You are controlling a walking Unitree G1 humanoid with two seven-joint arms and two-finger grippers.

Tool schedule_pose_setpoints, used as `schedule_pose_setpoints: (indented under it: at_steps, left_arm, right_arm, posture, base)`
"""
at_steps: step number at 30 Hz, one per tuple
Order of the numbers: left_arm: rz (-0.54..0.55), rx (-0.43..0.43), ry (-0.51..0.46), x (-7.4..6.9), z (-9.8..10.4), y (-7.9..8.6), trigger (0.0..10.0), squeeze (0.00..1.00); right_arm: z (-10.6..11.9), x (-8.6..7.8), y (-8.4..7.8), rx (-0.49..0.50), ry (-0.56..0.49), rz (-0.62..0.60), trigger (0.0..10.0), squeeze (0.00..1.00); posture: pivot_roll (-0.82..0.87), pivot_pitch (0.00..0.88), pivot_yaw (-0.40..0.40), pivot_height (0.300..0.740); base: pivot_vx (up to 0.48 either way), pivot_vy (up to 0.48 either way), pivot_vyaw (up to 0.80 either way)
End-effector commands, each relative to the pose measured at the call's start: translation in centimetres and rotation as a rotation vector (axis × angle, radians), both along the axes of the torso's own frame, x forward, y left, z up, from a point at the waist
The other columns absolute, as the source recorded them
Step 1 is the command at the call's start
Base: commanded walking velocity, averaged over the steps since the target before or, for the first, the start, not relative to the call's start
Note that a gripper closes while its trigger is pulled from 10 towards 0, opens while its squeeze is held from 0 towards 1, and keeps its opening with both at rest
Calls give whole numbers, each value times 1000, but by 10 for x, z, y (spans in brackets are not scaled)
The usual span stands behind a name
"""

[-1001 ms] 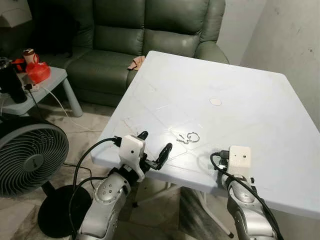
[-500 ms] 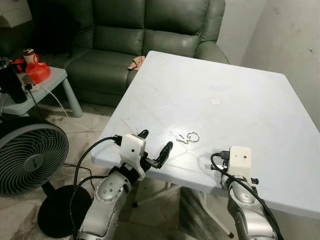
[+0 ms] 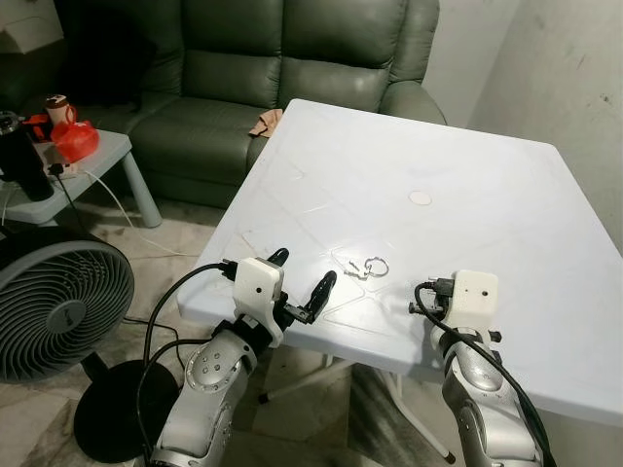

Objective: Hang keys on a hook

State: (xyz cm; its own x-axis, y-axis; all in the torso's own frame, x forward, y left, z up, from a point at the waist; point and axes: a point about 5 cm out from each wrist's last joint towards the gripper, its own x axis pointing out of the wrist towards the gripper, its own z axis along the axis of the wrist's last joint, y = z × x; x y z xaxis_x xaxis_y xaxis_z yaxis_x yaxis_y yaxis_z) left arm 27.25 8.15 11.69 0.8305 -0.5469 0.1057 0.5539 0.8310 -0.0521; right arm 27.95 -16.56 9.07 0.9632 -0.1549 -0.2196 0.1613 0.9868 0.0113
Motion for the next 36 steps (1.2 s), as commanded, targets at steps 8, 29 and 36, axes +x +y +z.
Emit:
schedule_pose_setpoints:
  at_steps: [8, 29, 36]
  left_arm:
    - [0, 4, -20, 3, 3, -2, 10000, 0]
    - [5, 5, -23, 3, 3, -2, 10000, 0]
    - [5, 5, -24, 3, 2, -2, 10000, 0]
  right_arm:
    - [-2, 1, -2, 18, 14, -5, 10000, 1000]
    - [-9, 0, -1, 8, 60, -10, 10000, 1000]
    - [-14, 0, 0, 9, 107, 0, 10000, 0]
  posture:
    - [-22, 3, -63, 740]
    - [-15, 3, -65, 740]
    - [-16, 5, -66, 740]
  base:
    - [0, 0, 0]
    - [0, 0, 0]
    - [0, 0, 0]
